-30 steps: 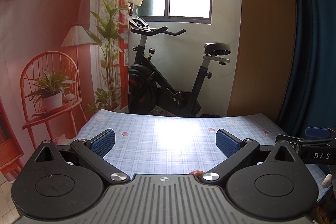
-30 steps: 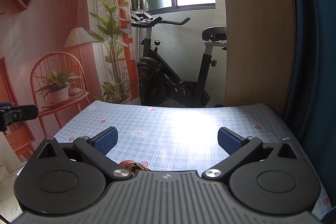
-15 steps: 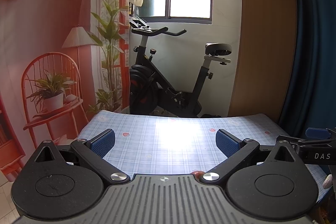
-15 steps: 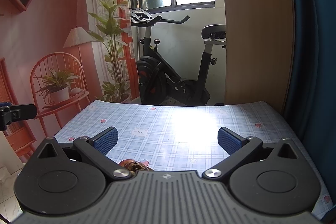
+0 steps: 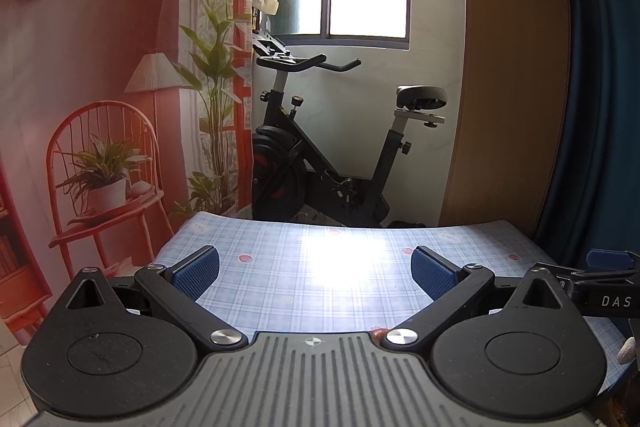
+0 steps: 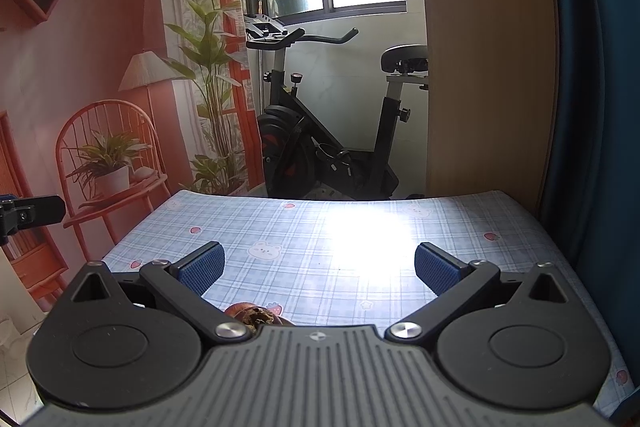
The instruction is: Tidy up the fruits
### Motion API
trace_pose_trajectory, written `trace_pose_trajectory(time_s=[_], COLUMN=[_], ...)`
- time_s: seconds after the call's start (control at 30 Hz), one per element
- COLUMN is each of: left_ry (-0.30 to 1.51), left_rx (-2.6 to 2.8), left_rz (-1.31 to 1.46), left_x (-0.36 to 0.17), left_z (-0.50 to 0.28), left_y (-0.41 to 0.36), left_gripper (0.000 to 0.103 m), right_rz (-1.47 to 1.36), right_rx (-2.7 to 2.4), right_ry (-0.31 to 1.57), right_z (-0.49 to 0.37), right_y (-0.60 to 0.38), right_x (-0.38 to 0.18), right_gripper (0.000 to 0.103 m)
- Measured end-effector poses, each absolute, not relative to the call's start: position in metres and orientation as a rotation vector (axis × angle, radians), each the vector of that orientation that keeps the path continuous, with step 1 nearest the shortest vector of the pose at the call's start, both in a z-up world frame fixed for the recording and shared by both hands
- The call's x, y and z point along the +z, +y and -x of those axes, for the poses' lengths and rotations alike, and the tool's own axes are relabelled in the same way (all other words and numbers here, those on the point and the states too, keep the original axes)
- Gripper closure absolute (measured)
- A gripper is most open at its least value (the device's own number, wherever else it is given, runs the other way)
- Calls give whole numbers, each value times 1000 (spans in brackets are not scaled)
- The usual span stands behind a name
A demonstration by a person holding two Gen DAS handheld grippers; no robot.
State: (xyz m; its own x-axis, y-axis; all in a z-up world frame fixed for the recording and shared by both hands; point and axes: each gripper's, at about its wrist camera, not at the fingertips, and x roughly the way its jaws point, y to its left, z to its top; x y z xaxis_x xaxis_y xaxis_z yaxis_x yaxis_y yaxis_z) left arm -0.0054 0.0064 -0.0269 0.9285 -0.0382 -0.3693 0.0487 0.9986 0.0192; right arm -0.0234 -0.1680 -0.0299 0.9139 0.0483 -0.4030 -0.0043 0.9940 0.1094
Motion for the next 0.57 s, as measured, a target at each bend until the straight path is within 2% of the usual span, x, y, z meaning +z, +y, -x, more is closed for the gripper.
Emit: trace_pose_trajectory(time_s=[0.57], left_ry=[364], left_rx=[-12], left_rz=[-6], left_x=[-23], left_z=[12], left_y=[3], left_gripper=[0], right_rz=[-112], right_rx=[22], right_ry=[422], right_z=[25], right_y=[-167], right_x=[-30], right_gripper=[0])
